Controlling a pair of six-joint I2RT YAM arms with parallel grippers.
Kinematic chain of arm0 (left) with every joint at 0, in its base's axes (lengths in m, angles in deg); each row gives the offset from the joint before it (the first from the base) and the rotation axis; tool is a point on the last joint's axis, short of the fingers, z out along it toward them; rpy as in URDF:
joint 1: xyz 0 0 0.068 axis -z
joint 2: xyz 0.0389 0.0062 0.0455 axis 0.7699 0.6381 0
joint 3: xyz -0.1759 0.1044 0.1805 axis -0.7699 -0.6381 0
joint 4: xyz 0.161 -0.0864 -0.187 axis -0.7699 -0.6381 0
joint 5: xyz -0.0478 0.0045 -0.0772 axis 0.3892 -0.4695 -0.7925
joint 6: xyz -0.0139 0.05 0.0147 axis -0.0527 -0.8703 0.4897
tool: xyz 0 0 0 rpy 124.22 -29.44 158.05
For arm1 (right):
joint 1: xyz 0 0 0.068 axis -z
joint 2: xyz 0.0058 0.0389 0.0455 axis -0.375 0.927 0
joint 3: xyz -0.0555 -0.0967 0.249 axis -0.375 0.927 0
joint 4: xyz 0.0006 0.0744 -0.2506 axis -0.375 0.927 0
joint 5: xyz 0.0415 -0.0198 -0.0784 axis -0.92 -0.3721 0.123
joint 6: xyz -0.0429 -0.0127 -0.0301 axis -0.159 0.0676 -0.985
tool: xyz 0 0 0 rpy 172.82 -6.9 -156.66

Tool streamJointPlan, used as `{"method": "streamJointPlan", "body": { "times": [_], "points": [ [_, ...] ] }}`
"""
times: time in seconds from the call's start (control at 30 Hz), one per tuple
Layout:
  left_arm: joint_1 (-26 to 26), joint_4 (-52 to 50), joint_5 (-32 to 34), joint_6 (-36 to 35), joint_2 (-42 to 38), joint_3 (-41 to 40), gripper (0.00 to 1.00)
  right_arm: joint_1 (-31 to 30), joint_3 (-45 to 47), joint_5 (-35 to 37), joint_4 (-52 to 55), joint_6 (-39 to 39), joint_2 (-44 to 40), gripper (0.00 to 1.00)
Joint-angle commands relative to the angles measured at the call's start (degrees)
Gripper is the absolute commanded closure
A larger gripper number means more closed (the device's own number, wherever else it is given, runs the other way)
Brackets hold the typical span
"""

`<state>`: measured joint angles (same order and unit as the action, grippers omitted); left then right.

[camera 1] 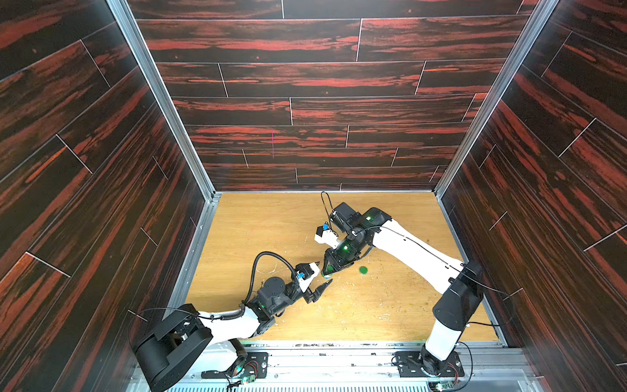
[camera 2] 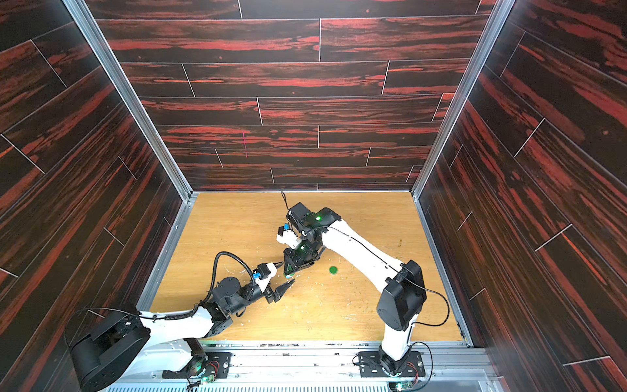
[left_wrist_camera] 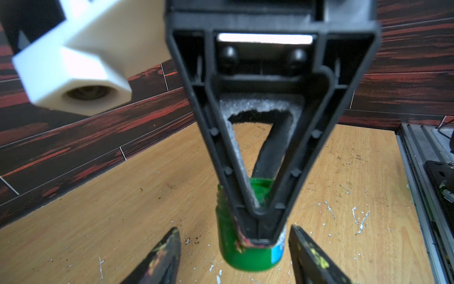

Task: Close the paint jar lid
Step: Pick up the paint jar from the center of the board.

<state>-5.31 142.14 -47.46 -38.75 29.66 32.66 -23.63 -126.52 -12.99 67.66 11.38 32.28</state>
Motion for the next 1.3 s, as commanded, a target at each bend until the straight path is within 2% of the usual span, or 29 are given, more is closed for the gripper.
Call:
{"method": "streamJointPlan", "body": {
  "times": [0.0, 0.33, 0.7, 0.87, 1.03, 1.27],
  "points": [
    [0.2, 1.2, 0.2, -0.8, -0.7, 1.6, 0.28, -0.3, 0.8, -0.8, 0.1, 0.3, -0.1, 0.72],
    [0.4, 1.7, 0.1, -0.3, 0.8, 2.1, 0.42, -0.8, 0.3, -0.2, 0.9, 0.2, 0.9, 0.72],
    [0.6, 2.6, 0.7, -0.1, 1.8, 2.2, 0.47, -1.5, -0.5, 0.0, 0.6, 0.3, 2.8, 0.72],
    [0.6, 0.3, 0.1, -0.4, 1.0, 2.9, 0.55, -1.5, -0.8, -0.1, 0.6, 0.2, 3.3, 0.72],
    [0.6, 0.8, 0.5, -0.7, 0.8, 2.0, 0.54, -1.4, -1.5, 0.6, 1.2, -0.1, 3.3, 0.72],
    [0.6, -0.2, 0.8, -1.1, -0.7, 1.3, 0.44, -1.3, -1.9, 0.4, 1.7, 0.0, 3.2, 0.72]
  ]
}}
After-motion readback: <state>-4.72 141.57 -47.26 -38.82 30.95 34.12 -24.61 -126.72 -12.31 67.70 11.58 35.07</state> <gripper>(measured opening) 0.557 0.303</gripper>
